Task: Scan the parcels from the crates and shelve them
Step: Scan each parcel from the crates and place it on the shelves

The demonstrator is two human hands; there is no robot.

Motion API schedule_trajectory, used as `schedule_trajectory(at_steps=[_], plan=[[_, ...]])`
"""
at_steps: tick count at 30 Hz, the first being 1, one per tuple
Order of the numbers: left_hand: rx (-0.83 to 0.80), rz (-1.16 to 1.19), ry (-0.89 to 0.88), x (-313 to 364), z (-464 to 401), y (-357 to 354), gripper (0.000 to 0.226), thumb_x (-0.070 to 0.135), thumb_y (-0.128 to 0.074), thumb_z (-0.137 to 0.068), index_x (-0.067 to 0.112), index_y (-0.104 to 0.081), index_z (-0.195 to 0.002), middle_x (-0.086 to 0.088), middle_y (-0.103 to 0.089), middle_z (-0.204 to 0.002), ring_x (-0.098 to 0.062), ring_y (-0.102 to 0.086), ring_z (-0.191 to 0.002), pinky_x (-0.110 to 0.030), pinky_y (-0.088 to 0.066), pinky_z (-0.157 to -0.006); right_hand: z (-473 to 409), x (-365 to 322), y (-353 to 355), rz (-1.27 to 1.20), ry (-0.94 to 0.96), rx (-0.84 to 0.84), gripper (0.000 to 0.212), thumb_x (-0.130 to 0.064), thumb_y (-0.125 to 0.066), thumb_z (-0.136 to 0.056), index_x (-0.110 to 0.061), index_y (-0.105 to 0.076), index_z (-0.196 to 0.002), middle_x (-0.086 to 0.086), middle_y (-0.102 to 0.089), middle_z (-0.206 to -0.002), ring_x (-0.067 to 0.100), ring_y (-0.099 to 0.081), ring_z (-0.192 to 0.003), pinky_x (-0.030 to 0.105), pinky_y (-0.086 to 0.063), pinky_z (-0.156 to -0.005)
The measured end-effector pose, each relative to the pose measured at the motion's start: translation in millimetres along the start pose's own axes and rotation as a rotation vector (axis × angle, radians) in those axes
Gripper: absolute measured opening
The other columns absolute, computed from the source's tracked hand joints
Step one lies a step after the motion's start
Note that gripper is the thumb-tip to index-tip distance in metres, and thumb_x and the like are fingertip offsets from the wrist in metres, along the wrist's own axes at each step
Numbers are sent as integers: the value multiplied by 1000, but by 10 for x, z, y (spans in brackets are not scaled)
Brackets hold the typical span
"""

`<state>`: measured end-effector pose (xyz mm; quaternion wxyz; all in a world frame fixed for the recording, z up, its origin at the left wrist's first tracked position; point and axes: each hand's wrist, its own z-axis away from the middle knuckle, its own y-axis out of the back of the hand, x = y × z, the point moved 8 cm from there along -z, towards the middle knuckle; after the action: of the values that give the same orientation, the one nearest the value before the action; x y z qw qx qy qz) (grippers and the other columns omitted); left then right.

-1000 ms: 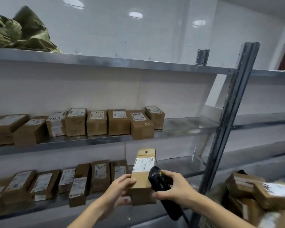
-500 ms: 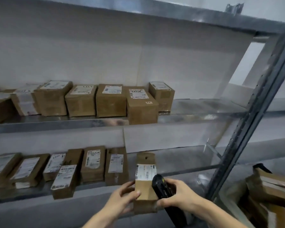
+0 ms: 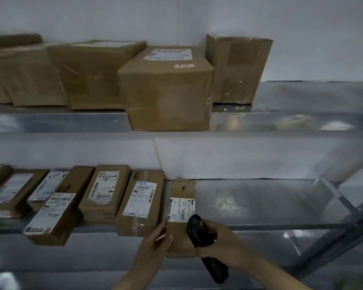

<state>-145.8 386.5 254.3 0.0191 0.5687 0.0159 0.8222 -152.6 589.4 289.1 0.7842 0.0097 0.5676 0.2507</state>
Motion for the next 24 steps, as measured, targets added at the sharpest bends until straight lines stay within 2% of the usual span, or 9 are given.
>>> schedule_trajectory(at_steps=[2, 5, 6, 9, 13, 16, 19, 22, 24], plan=[[28, -24, -29, -15, -102, -17, 45, 22, -62, -98, 35, -49, -140, 29, -66, -116, 4, -64, -106, -19, -56, -84, -164, 33, 20, -13, 25, 3, 53, 5, -86, -76, -31, -71, -111, -19, -77, -94, -7, -70, -88, 15, -53, -74], [78, -39, -45, 10, -206, -91, 50, 20, -57, -101, 22, -44, -149, 10, -58, -137, -10, -58, -120, -27, -50, -100, -388, 32, 71, -13, 48, 4, 54, 2, -89, -70, -30, -74, -111, -14, -79, -100, 0, -72, -95, 20, -55, -80], [89, -41, -67, 59, -221, -127, 49, 18, -55, -102, 19, -42, -149, 10, -55, -137, -9, -57, -120, -23, -48, -99, -450, 34, 94, -13, 55, 6, 53, -1, -89, -69, -29, -75, -111, -10, -79, -101, 4, -73, -96, 24, -58, -82], [150, -71, -126, 206, -265, -179, 42, 6, -51, -102, 23, -42, -140, 24, -54, -120, 3, -55, -112, 0, -43, -82, -577, 7, 149, -3, 55, 9, 52, -10, -92, -65, -24, -75, -113, 1, -78, -105, 17, -74, -101, 37, -60, -90], [197, -45, -140, 278, -338, -175, 44, 3, -49, -102, 17, -45, -143, 7, -58, -128, 3, -55, -111, 3, -43, -74, -690, -29, 190, 19, 75, 4, 50, -6, -91, -67, -20, -75, -113, 3, -78, -106, 19, -74, -101, 35, -60, -87], [177, 2, -145, 361, -329, -202, 43, 0, -47, -102, 24, -37, -137, 18, -53, -114, 12, -50, -96, 5, -41, -68, -700, -64, 176, 27, 89, -4, 48, -3, -90, -70, -19, -75, -112, 3, -78, -105, 10, -74, -94, 31, -60, -83], [217, -21, -168, 396, -315, -167, 39, 3, -51, -102, 23, -45, -135, 24, -52, -115, 18, -48, -97, 5, -38, -75, -646, -84, 172, 24, 89, 11, 49, -1, -91, -71, -22, -75, -112, -4, -79, -103, 5, -74, -94, 23, -59, -78], [184, -32, -163, 441, -235, -143, 41, 11, -54, -102, 18, -50, -143, 18, -54, -134, 1, -50, -125, -14, -39, -103, -542, -114, 224, 27, 88, 61, 52, -2, -91, -70, -31, -73, -110, -12, -78, -98, -1, -71, -92, 18, -56, -74], [167, -25, -178, 527, -148, -87, 41, 15, -55, -102, 21, -54, -143, 11, -58, -141, -5, -51, -132, -28, -41, -112, -451, -167, 275, 45, 86, 114, 55, -8, -93, -69, -36, -70, -109, -13, -76, -98, 1, -70, -91, 15, -54, -71]])
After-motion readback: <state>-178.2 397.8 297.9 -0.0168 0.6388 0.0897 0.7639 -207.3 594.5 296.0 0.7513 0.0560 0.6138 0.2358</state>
